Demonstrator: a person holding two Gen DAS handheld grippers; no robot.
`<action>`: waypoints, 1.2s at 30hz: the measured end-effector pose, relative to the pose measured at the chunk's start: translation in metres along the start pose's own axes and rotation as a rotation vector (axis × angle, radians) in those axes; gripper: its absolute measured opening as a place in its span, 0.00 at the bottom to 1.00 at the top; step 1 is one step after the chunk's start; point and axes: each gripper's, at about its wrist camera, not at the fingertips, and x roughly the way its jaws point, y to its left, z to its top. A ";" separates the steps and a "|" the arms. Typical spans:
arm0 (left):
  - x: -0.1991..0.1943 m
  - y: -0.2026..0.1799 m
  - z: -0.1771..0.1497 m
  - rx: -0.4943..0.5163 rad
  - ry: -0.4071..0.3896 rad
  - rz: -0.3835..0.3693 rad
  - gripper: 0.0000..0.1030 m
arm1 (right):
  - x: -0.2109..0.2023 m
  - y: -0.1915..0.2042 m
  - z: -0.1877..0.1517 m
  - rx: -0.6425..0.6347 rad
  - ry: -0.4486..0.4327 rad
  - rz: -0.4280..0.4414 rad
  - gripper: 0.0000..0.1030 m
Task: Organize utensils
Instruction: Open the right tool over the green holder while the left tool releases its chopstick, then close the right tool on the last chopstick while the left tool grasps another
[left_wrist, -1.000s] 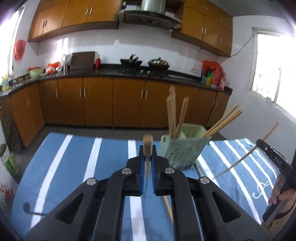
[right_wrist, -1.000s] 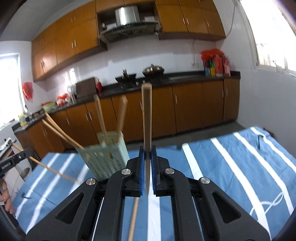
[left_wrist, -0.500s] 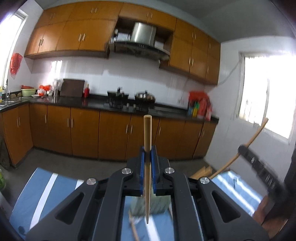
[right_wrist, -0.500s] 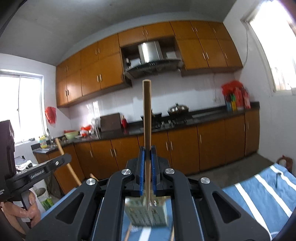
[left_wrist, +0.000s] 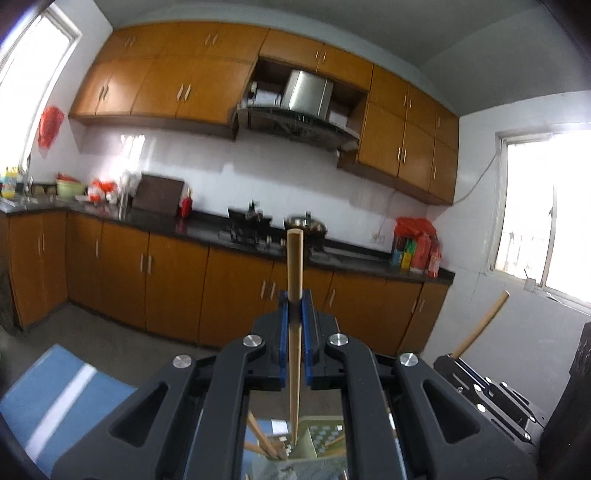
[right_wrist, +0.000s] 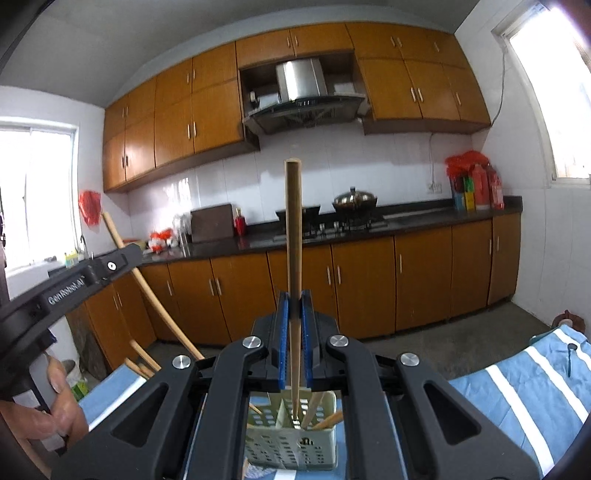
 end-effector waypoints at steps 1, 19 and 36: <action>0.006 0.000 -0.006 -0.005 0.029 -0.002 0.08 | 0.000 0.003 -0.003 -0.004 0.012 0.002 0.07; -0.067 0.042 -0.029 0.000 0.125 0.067 0.35 | -0.063 -0.021 -0.010 0.006 0.046 -0.053 0.38; -0.069 0.094 -0.200 0.004 0.619 0.159 0.39 | -0.026 -0.031 -0.200 0.092 0.680 -0.063 0.30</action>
